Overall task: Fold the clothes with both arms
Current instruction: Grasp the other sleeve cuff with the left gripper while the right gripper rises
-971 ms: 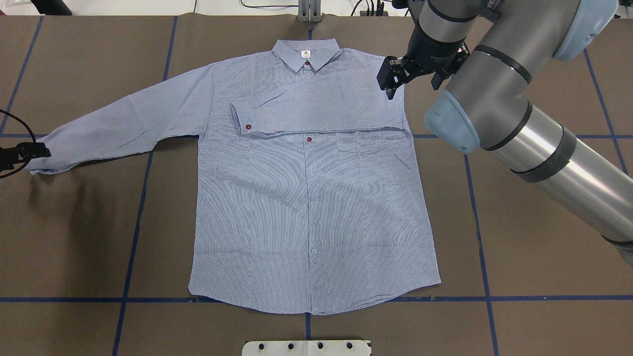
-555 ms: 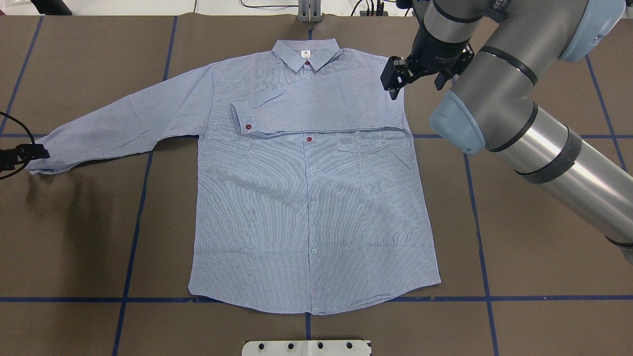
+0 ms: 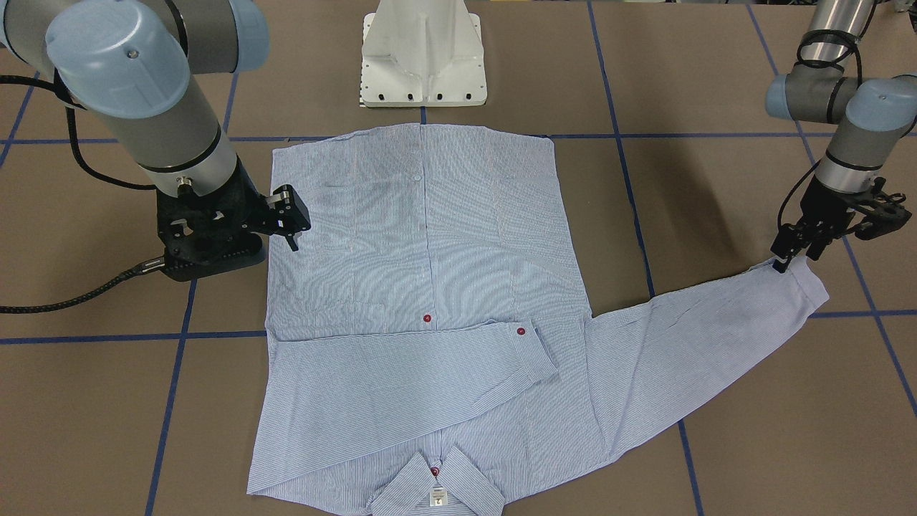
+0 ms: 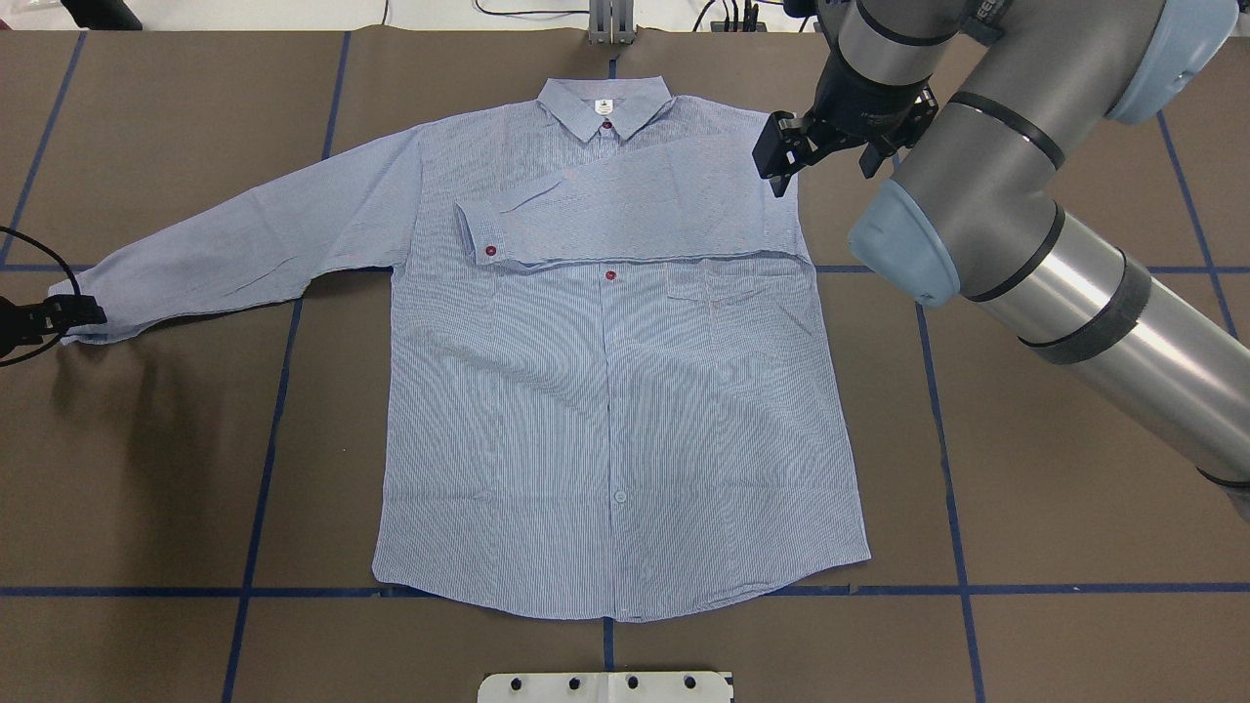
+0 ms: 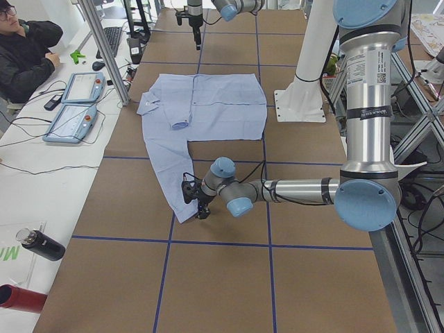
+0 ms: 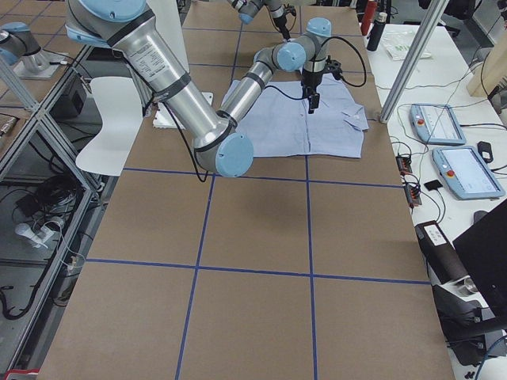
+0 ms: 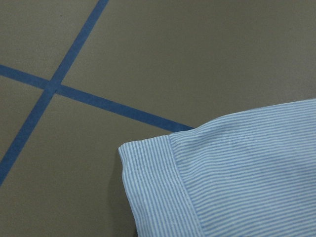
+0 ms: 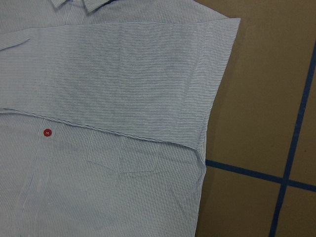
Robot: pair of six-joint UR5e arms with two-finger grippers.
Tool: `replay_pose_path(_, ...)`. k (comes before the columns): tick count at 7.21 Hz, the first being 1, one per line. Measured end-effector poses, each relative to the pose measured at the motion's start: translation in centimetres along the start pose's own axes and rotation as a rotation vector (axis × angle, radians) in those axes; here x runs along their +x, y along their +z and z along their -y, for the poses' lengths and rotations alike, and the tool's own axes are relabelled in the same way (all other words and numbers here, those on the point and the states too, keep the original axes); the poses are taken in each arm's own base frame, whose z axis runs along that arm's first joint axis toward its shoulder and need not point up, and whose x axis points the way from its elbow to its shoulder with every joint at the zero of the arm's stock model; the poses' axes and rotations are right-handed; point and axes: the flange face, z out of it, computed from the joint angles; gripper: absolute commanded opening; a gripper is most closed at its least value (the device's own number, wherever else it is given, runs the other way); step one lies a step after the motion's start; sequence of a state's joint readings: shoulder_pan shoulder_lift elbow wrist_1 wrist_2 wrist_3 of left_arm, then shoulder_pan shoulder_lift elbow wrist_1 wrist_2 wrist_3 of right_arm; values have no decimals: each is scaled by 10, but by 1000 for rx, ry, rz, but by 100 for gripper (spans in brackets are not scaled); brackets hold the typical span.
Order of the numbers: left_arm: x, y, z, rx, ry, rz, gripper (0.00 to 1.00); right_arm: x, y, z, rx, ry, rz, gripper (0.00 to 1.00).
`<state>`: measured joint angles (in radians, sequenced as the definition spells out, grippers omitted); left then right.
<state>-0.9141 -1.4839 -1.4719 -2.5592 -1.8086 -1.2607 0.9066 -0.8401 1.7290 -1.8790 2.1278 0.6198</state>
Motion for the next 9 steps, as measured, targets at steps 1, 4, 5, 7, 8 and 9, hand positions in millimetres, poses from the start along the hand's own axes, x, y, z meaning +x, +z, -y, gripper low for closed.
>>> replay_pose_path(1, 0, 0, 0, -1, 0, 1, 73, 0, 0, 0, 0, 0, 0, 100)
replay_pose_path(4, 1, 0, -1, -1, -2, -1, 52, 0, -1, 0, 2, -1, -1, 100)
replay_pose_path(5, 1, 0, -1, -1, -3, -1, 42, 0, -1, 0, 3, -1, -2, 100)
replay_pose_path(7, 2, -1, 0, 0, -3, -3, 14, 0, 0, 0, 4, 0, -3, 100)
replay_pose_path(8, 3, -2, 0, 1, -3, -5, 0, 0, 0, 0, 4, 0, -4, 100)
replay_pose_path(9, 4, -3, 0, 1, -3, -9, 0, 1, 0, 0, 4, 0, -5, 99)
